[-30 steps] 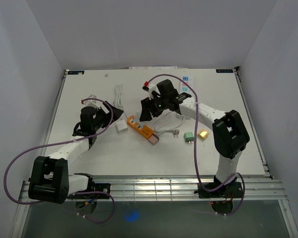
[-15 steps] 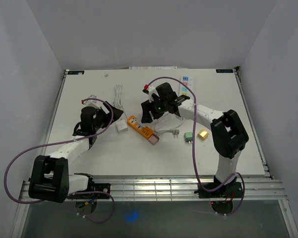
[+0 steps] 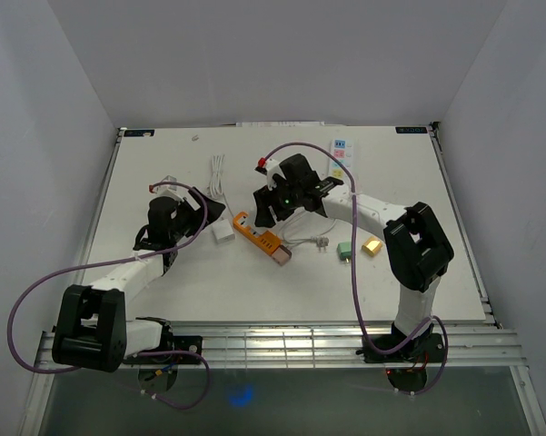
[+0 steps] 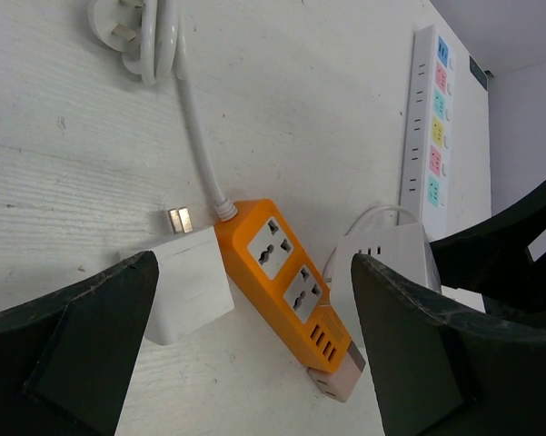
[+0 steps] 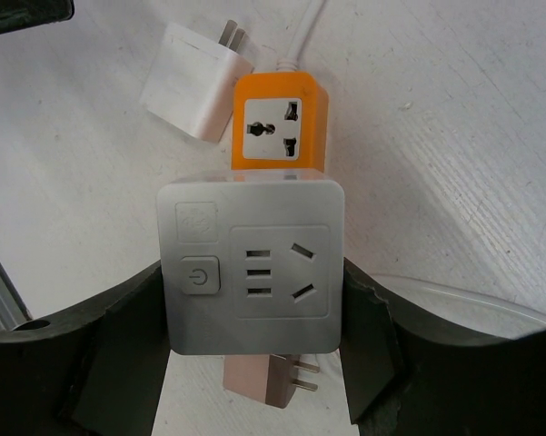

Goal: Insert the plug

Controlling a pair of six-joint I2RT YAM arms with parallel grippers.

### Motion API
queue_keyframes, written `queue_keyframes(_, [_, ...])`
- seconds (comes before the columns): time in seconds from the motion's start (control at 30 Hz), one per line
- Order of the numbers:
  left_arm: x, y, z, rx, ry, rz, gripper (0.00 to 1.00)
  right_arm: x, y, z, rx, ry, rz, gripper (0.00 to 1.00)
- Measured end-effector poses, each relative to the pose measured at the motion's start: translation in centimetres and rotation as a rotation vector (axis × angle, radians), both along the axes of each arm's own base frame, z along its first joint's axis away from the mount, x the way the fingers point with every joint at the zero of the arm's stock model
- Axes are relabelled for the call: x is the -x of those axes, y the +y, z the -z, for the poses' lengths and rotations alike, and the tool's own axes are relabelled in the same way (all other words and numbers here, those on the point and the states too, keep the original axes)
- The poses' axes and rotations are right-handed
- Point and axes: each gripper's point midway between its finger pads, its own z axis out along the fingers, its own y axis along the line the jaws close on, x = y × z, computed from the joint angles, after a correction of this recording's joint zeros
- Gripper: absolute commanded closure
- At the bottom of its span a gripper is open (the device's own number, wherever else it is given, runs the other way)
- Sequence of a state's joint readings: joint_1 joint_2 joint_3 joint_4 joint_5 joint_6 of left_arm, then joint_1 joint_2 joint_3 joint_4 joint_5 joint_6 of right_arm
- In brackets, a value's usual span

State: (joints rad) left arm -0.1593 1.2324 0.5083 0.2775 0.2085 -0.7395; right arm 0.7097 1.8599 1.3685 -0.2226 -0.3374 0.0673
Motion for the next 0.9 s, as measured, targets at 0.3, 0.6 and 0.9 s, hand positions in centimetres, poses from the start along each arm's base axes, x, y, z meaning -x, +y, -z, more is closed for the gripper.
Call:
queue_keyframes(0.3, [0.2, 0.3, 0.6, -0.010, 0.011, -0.013, 0.02, -0.2, 0.1, 0.0, 0.008, -0.018, 0.012, 0.86])
queue_keyframes(0.6, [0.2, 0.3, 0.6, -0.010, 0.010, -0.012, 0.02, -0.3, 0.1, 1.4, 0.041, -0.016, 0.015, 0.86])
queue_keyframes(0.9, [0.2, 0.3, 0.6, -0.011, 0.010, -0.012, 0.02, -0.4, 0.5, 1.4, 0.042, -0.032, 0.007, 0.86])
